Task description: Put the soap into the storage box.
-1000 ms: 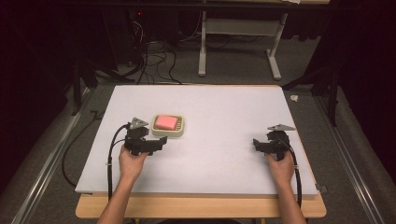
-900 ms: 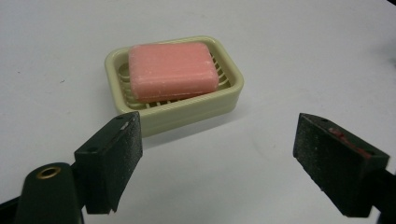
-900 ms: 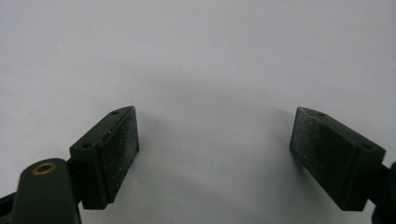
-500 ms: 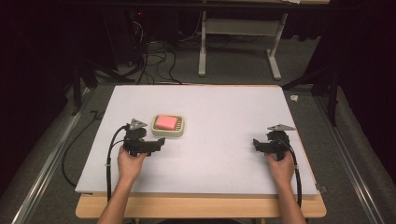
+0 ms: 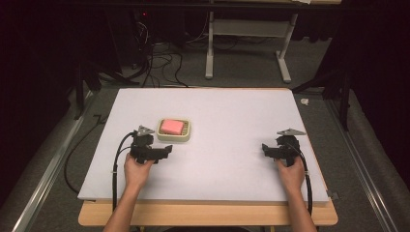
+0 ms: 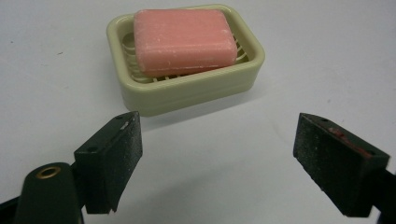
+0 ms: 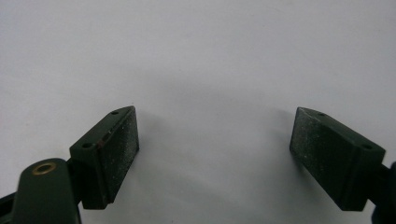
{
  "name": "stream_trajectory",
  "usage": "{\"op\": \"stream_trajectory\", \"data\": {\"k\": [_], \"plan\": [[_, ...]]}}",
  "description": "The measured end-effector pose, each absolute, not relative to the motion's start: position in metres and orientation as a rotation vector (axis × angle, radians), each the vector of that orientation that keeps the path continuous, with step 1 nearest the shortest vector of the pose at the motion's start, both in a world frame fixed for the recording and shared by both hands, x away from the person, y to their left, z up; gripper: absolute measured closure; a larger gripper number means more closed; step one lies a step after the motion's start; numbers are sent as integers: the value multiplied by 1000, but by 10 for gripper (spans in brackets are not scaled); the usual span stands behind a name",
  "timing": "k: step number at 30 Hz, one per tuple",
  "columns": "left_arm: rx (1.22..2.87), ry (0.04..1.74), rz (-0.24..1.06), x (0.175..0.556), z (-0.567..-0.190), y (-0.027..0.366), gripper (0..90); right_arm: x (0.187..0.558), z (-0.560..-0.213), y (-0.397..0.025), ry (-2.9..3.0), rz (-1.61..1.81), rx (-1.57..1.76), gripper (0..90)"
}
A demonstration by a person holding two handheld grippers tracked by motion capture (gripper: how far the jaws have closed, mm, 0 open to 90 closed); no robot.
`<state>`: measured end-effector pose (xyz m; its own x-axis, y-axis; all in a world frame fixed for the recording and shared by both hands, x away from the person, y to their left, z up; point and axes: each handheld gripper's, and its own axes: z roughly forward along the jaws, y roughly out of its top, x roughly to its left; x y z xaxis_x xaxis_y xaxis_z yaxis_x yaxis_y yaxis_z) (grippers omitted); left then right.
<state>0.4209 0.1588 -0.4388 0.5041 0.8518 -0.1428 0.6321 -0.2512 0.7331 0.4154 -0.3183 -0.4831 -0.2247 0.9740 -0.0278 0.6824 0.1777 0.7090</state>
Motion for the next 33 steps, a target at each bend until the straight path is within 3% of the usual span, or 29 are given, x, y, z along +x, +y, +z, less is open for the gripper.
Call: {"op": "stream_trajectory", "data": {"k": [33], "plan": [[2083,1241,388,429,-476,143,165,415,-483,-318,1976,797,1554,163]]}}
